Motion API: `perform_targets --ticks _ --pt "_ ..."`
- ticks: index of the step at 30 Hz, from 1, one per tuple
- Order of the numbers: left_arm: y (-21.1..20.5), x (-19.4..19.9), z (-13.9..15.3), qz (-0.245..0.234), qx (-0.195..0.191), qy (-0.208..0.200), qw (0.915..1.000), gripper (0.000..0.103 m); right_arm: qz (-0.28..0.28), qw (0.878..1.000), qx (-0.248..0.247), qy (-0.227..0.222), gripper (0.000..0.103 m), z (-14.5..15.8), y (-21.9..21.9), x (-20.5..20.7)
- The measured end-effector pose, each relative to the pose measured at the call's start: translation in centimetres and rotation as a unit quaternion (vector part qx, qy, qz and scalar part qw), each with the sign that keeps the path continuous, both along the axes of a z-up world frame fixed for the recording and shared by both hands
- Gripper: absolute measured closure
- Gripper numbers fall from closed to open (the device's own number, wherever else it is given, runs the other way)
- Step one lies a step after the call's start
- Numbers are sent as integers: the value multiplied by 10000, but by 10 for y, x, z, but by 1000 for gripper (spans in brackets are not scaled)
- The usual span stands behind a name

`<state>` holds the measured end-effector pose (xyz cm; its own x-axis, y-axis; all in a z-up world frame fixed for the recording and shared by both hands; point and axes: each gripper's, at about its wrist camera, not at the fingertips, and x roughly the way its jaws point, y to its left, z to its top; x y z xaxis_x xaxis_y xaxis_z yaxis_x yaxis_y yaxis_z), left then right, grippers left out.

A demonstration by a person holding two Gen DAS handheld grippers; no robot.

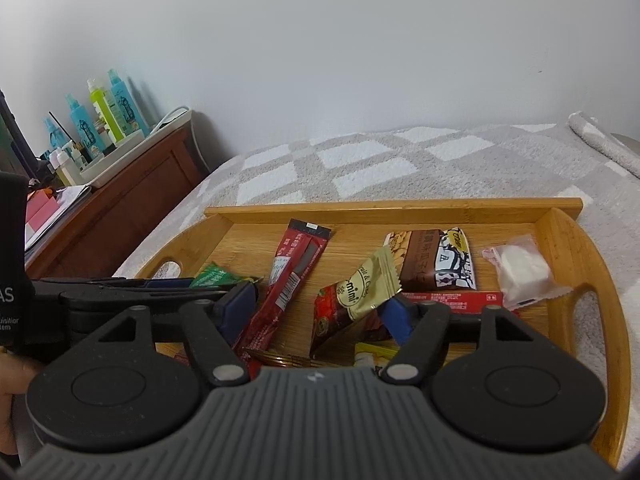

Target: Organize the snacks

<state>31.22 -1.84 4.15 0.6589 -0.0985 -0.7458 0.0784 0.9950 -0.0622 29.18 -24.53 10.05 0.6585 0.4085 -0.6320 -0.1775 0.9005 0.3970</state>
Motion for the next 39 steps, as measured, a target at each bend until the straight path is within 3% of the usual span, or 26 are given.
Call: perform_targets --ticks 20,26,32,39 --pt "-2 -33 22 -233 -46 -190 9995 28 -226 9987 -338 -314 10 14 -10 -34" --pt "-4 -47 31 -291 16 -274 9992 25 -512 9965 -401 -534 1 24 -19 -48" --pt "-6 -63 39 -319 13 -333 9989 23 -660 9912 -759 -861 0 34 -18 -62" --pt "-7 -86 45 -345 -46 -396 9986 23 -791 9903 -750 -861 0 34 -22 -80"
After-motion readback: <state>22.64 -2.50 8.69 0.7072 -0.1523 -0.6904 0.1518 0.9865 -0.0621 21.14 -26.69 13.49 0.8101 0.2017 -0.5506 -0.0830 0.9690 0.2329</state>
